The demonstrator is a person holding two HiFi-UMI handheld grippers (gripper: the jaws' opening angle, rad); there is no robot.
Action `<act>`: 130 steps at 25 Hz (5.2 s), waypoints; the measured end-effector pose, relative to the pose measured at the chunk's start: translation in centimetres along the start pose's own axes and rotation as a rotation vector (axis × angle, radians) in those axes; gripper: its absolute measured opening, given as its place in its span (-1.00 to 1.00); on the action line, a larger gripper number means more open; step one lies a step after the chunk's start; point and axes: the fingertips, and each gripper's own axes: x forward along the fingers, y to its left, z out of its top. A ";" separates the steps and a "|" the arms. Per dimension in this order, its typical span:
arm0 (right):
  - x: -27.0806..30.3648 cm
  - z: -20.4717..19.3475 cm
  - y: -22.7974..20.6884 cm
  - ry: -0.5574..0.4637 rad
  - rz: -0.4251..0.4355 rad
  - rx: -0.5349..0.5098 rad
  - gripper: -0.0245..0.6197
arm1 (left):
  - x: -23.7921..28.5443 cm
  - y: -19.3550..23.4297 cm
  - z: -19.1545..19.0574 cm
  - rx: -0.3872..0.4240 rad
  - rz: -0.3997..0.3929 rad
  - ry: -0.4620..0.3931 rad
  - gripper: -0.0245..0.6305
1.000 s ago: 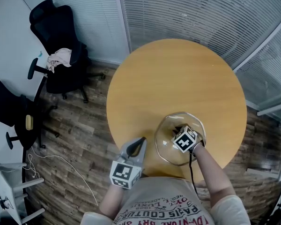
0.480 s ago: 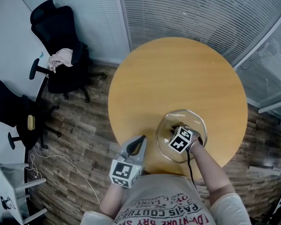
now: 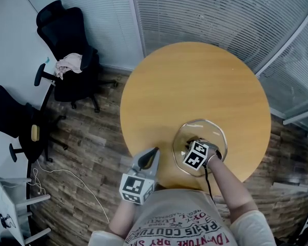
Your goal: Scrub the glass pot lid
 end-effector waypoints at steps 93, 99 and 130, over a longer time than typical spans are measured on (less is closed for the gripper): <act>1.2 -8.3 -13.7 0.054 -0.232 0.732 -0.73 | 2.2 6.8 0.4 -0.004 -0.013 0.059 -0.90; 1.9 -6.4 -13.4 0.056 -0.221 0.658 -0.73 | 2.0 7.5 0.5 -0.003 -0.007 0.048 -0.90; 2.9 2.9 -5.1 0.023 -0.130 0.196 -0.72 | 0.0 6.9 -0.1 -0.012 0.011 0.038 -0.90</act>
